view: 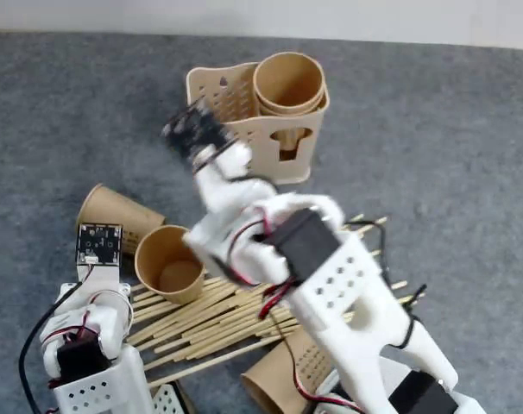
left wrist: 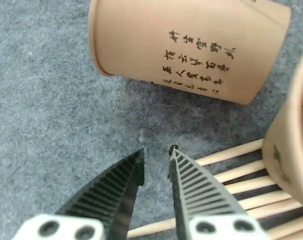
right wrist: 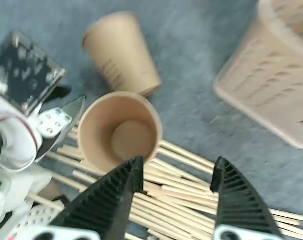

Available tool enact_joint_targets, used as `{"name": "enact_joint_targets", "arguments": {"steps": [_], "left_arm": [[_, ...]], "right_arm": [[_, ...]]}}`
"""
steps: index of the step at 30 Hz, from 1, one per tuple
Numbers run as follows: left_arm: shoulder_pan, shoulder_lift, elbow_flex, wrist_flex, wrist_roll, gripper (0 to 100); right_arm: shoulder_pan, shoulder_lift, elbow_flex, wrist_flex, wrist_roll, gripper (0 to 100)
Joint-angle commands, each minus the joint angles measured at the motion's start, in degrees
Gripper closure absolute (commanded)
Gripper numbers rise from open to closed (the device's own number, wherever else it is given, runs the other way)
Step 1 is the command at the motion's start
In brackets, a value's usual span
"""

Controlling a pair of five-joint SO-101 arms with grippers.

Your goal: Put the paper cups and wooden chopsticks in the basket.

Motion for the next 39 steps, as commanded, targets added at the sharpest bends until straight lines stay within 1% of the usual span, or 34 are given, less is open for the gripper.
{"name": "enact_joint_targets", "arguments": {"steps": [1, 6, 14, 19, 24, 34, 37, 39], "left_arm": [[-0.75, -0.84, -0.48, -0.62, -0.26, 90], [-0.75, -0.84, -0.48, -0.62, -0.26, 90], [-0.75, -0.84, -0.48, -0.62, -0.26, 90], [-0.75, -0.84, -0.48, -0.62, -0.26, 90], [-0.75, -0.84, -0.48, -0.62, -0.26, 90], [-0.75, -0.84, -0.48, -0.62, -0.26, 90], [-0.75, -0.84, -0.48, -0.62, -0.26, 90], [-0.75, -0.84, -0.48, -0.62, -0.26, 90]], "right_arm": [[-2.42, -2.24, 4.44, -5.05, -0.88, 77.1], [-2.42, -2.24, 12.88, -13.58, -0.88, 77.1], [-2.42, -2.15, 21.58, -23.52, -0.97, 77.1], [-2.42, -2.15, 25.98, -26.86, -0.97, 77.1], [-2.42, -2.15, 28.35, -27.12, -0.97, 77.2], [-2.15, -2.15, 31.43, -26.77, -0.53, 92.3], [-1.71, -2.59, 31.52, -26.77, -0.53, 99.1], [0.22, -2.86, 31.08, -26.15, -0.53, 99.2]]}}
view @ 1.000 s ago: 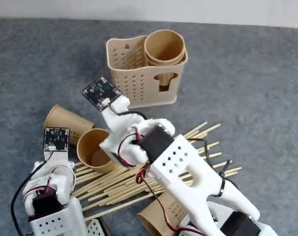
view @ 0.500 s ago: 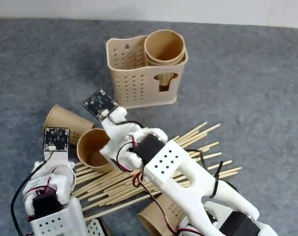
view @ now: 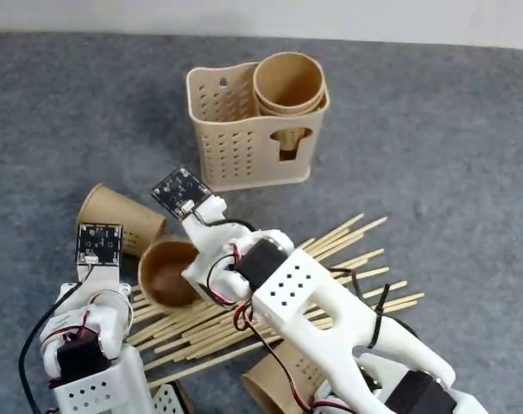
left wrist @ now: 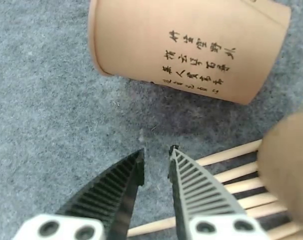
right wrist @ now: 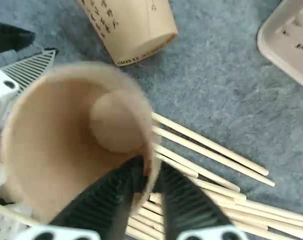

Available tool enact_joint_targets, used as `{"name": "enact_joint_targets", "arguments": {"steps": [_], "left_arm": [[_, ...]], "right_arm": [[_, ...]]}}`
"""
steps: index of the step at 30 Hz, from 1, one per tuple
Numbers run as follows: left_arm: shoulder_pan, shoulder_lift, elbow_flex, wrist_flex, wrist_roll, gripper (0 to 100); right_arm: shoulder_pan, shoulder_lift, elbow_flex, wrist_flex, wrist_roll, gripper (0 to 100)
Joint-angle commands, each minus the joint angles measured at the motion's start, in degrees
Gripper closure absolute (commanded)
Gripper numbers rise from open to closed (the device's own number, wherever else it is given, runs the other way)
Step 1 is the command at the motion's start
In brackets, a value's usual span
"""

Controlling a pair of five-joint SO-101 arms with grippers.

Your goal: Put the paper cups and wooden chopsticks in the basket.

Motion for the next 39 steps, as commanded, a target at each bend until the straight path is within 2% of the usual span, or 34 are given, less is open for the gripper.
{"name": "enact_joint_targets", "arguments": {"steps": [1, 9, 19, 30, 34, 39], "left_arm": [[-0.84, -0.84, -0.48, -0.62, -0.26, 90], [-0.84, -0.84, -0.48, -0.62, -0.26, 90], [-0.84, -0.84, -0.48, -0.62, -0.26, 90], [-0.84, -0.84, -0.48, -0.62, -0.26, 90], [-0.84, -0.84, -0.48, -0.62, -0.26, 90], [-0.84, -0.84, -0.48, -0.62, -0.26, 90]], "right_arm": [[3.12, -2.95, -1.01, 1.45, -0.35, 99.1], [12.97, -2.95, -12.18, 13.49, 4.13, 99.1], [23.52, -2.95, -29.32, 22.02, 4.13, 99.1], [25.63, -2.33, -48.31, 21.49, 4.13, 99.2], [26.15, -2.33, -51.82, 17.19, 4.13, 99.2], [31.78, -2.24, -52.09, 9.19, 4.13, 99.2]]}}
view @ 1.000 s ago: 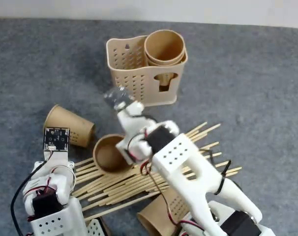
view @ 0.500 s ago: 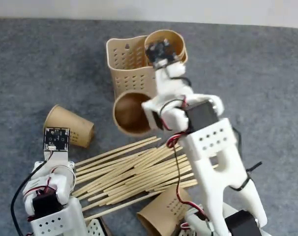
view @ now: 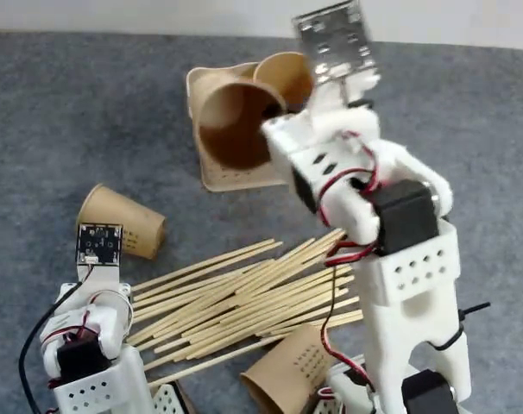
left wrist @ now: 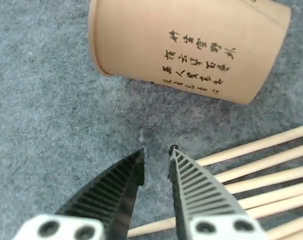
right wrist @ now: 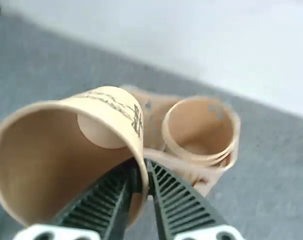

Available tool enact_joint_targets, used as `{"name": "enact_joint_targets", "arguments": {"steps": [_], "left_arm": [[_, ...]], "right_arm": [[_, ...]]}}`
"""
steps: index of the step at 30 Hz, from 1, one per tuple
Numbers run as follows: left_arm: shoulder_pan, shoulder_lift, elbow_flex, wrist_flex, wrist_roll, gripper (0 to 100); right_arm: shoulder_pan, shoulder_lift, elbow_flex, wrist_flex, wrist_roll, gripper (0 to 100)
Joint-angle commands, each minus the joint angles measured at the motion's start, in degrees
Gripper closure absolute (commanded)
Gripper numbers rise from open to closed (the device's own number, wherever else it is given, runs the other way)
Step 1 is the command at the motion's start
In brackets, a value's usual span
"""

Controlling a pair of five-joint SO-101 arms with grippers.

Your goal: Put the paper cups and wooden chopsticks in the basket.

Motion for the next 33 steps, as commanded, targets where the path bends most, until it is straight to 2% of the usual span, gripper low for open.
{"name": "enact_joint_targets", "arguments": {"steps": [1, 13, 20, 28, 33], "left_arm": [[-0.84, -0.84, -0.48, -0.62, -0.26, 90], [-0.84, -0.84, -0.48, -0.62, -0.26, 90], [-0.84, -0.84, -0.48, -0.62, -0.26, 90], [-0.84, -0.84, -0.48, -0.62, -0.26, 90], [-0.84, -0.84, -0.48, -0.62, -0.26, 90]], "right_arm": [[4.7, -2.15, -2.77, -7.34, 1.05, 99.2], [14.2, 11.38, -1.1, -10.33, 0.7, 99.2], [14.11, 12.09, -1.19, -10.77, 0.88, 98.3], [12.44, 12.62, -0.75, -21.41, 0.62, 82.3], [9.27, 12.97, -0.48, -23.34, 0.62, 81.5]]}}
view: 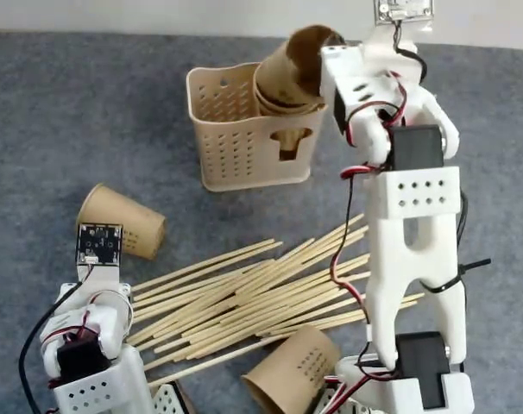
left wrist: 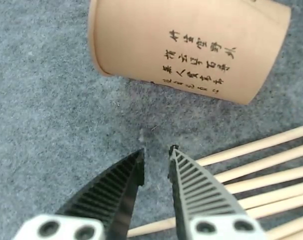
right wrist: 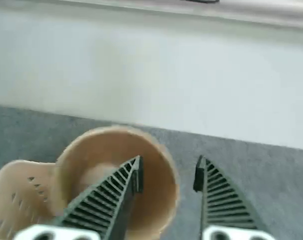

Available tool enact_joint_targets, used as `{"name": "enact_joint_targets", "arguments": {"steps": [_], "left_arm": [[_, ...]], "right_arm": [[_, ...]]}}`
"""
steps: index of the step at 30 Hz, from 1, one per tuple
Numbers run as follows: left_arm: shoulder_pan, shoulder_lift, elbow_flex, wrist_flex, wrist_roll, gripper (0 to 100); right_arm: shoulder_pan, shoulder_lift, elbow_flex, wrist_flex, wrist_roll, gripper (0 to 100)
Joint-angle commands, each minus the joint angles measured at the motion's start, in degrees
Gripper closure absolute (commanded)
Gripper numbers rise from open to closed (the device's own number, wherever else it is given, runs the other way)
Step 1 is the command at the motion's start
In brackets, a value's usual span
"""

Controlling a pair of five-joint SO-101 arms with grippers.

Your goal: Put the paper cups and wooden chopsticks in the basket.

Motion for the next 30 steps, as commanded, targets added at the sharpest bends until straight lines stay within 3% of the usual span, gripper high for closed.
{"name": "enact_joint_targets", "arguments": {"steps": [1, 12, 17, 18, 24, 30], "left_arm": [[-0.84, -0.84, -0.48, -0.62, -0.26, 90], [-0.84, -0.84, -0.48, -0.62, -0.26, 90], [-0.84, -0.84, -0.48, -0.62, -0.26, 90], [-0.84, -0.84, -0.48, -0.62, -0.26, 90], [-0.84, -0.84, -0.48, -0.62, -0.26, 90], [-0.84, -0.84, -0.48, -0.62, -0.26, 90]], "right_arm": [[-3.74, 0.13, -0.57, -2.33, 0.7, 81.5], [-6.29, 9.19, -0.84, -3.65, 0.97, 81.7], [-7.25, 7.08, -0.75, -3.56, 0.97, 99.8], [-7.43, 6.64, -0.4, -3.47, 0.88, 99.0], [-7.25, 6.37, 9.63, -0.48, 0.62, 99.4], [-7.16, 5.85, 22.02, -9.45, 0.62, 99.4]]}}
